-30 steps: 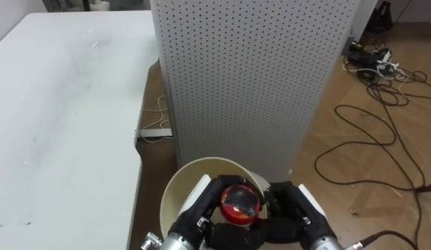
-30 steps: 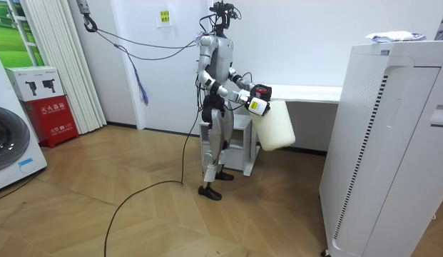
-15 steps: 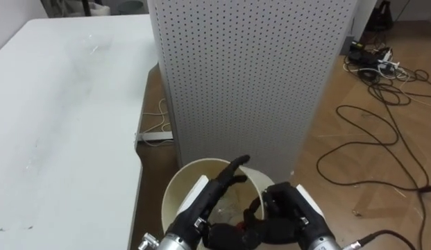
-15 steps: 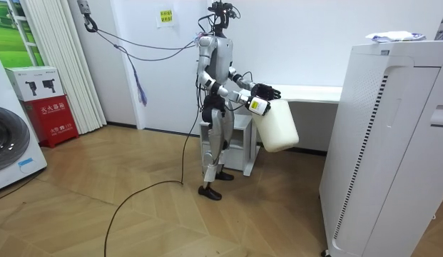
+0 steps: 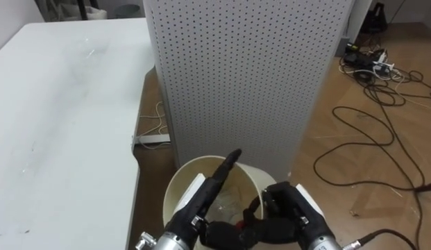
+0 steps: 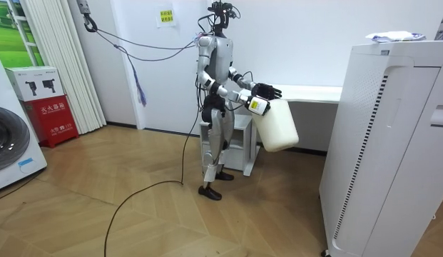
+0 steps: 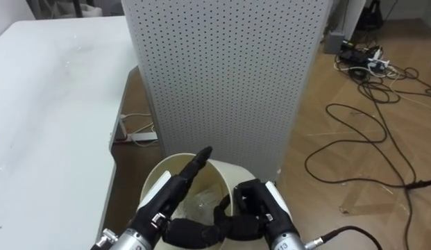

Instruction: Pick garbage

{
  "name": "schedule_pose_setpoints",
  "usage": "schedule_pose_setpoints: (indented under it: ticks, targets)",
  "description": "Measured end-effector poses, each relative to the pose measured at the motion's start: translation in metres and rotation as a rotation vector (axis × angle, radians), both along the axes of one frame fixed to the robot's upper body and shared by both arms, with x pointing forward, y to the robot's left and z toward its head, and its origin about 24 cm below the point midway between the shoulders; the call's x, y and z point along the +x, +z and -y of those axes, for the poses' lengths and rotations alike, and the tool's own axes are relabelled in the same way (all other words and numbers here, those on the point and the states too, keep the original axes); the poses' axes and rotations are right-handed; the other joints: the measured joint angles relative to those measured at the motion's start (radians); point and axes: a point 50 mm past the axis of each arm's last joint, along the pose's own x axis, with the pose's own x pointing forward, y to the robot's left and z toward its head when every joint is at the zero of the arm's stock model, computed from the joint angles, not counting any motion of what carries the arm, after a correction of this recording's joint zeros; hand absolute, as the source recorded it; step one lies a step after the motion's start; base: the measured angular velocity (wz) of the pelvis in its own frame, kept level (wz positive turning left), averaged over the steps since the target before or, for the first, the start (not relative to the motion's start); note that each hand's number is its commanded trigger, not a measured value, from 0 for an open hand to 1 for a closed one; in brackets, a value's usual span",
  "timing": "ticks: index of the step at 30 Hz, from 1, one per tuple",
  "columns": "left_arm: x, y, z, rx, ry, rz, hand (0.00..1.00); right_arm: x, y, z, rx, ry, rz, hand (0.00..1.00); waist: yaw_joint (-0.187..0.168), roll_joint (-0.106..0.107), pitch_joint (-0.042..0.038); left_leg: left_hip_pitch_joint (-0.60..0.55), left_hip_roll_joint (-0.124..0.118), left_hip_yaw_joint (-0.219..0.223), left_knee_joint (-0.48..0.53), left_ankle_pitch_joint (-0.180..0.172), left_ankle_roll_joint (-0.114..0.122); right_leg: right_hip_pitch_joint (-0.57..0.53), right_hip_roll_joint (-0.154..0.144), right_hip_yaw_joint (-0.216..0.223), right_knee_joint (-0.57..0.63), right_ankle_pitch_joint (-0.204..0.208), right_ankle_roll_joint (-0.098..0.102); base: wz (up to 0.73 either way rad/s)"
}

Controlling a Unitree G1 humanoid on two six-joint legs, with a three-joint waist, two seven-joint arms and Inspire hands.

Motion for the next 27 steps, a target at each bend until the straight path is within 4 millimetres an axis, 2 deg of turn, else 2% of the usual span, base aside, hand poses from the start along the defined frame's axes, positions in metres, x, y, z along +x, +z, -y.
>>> schedule_pose_setpoints:
  ticks: [5,9,11,13,17,20,23,25,27]
  targets:
    - [0.005,0.005,-0.009,-0.012,0.069,0.028,0.0,0.0,0.0,0.003,-0.009,-0.008,0.003,1.0,-0.006,0.0,-0.0006,-0.002,0.005,0.004,0.002,-0.001,-0.002,-0.003,0.005,0.005,0.0,0.002,-0.004,-0.03]
    - [0.009,0.025,-0.016,-0.04,0.103,0.113,0.0,0.002,0.006,0.012,-0.027,-0.023,0.027,1.0,-0.017,0.001,-0.0036,-0.019,0.008,0.003,0.018,-0.002,-0.002,-0.018,0.004,0.002,0.016,0.002,-0.004,0.0]
    - [0.01,0.034,-0.02,-0.062,0.132,0.149,0.0,0.003,0.008,0.017,-0.026,-0.049,0.033,1.0,-0.019,0.0,-0.0086,-0.017,0.008,0.003,0.02,-0.002,-0.002,-0.015,0.004,-0.001,0.016,0.002,-0.004,0.0]
    - [0.011,0.039,-0.025,-0.08,0.166,0.177,0.0,0.002,0.008,0.023,-0.028,-0.083,0.037,1.0,-0.022,0.001,-0.0202,-0.012,0.007,0.001,0.019,-0.002,-0.002,-0.01,0.003,-0.001,0.016,0.002,-0.004,0.0]
    - [0.013,0.042,-0.032,-0.125,0.229,0.177,0.0,-0.002,0.01,0.03,-0.026,-0.133,0.052,1.0,-0.031,0.001,-0.0208,0.003,0.007,0.003,0.017,-0.003,-0.002,0.003,0.002,-0.005,0.018,0.002,-0.004,0.0]
    - [0.015,0.042,-0.038,-0.137,0.269,0.18,0.0,-0.004,0.01,0.035,-0.028,-0.164,0.051,1.0,-0.042,0.001,-0.0207,0.005,0.007,0.006,0.022,-0.004,0.0,0.0,-0.004,-0.025,0.027,0.003,-0.004,-0.01]
    - [0.015,0.042,-0.04,-0.139,0.294,0.183,0.0,-0.01,0.006,0.044,-0.028,-0.206,0.036,1.0,-0.041,0.002,-0.0198,0.001,0.011,0.024,0.041,-0.015,0.005,-0.013,-0.01,-0.031,0.046,0.001,-0.004,-0.17]
    - [0.014,0.041,-0.045,-0.134,0.318,0.181,0.0,-0.013,0.005,0.045,-0.026,-0.217,0.029,1.0,-0.02,0.002,-0.0188,0.004,0.02,0.068,0.053,-0.032,0.006,-0.038,-0.014,-0.041,0.077,0.001,-0.004,-0.6]
    - [0.013,0.04,-0.047,-0.136,0.336,0.18,0.0,-0.014,0.003,0.046,-0.028,-0.222,0.025,1.0,-0.018,0.002,-0.0186,0.015,0.023,0.095,0.052,-0.041,0.009,-0.045,-0.022,-0.055,0.092,0.001,-0.004,-0.52]
